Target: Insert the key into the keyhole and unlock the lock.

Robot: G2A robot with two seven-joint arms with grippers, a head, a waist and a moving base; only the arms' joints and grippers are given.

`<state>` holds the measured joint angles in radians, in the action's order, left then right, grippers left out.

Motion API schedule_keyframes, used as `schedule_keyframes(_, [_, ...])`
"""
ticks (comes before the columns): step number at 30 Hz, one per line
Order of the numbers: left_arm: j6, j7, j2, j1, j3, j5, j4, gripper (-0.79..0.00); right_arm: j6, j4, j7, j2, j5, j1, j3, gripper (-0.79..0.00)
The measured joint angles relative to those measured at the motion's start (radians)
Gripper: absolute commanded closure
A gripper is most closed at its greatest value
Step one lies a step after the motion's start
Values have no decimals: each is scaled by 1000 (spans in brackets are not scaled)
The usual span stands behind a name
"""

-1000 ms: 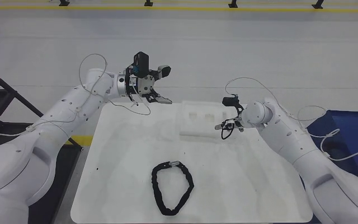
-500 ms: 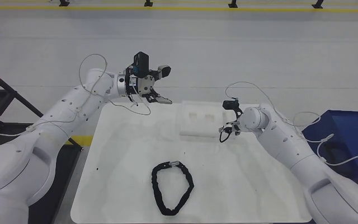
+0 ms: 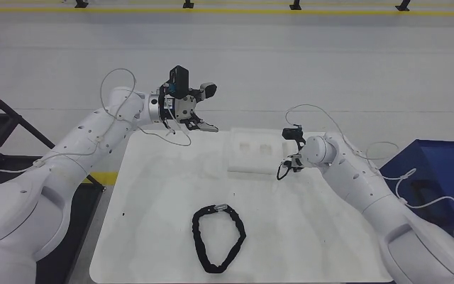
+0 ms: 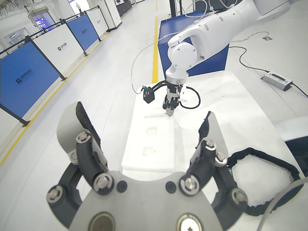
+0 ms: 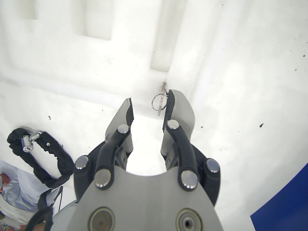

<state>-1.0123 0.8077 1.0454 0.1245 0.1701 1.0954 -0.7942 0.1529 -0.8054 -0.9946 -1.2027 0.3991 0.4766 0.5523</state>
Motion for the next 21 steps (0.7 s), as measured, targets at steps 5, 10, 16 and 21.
schedule_keyframes(5, [0, 0, 0, 0, 0, 0, 0, -785, 2, 45, 2, -21, -2, -5, -4, -197])
schedule_keyframes(10, [0, 0, 0, 0, 0, 0, 0, -785, -5, 90, 9, -40, -10, -11, -5, -117])
schedule_keyframes(16, [0, 0, 0, 0, 0, 0, 0, -785, -6, 143, 20, -62, -15, -22, -2, 0])
schedule_keyframes(21, [0, 0, 0, 0, 0, 0, 0, -785, -2, 166, 15, -74, -3, -37, 1, 0])
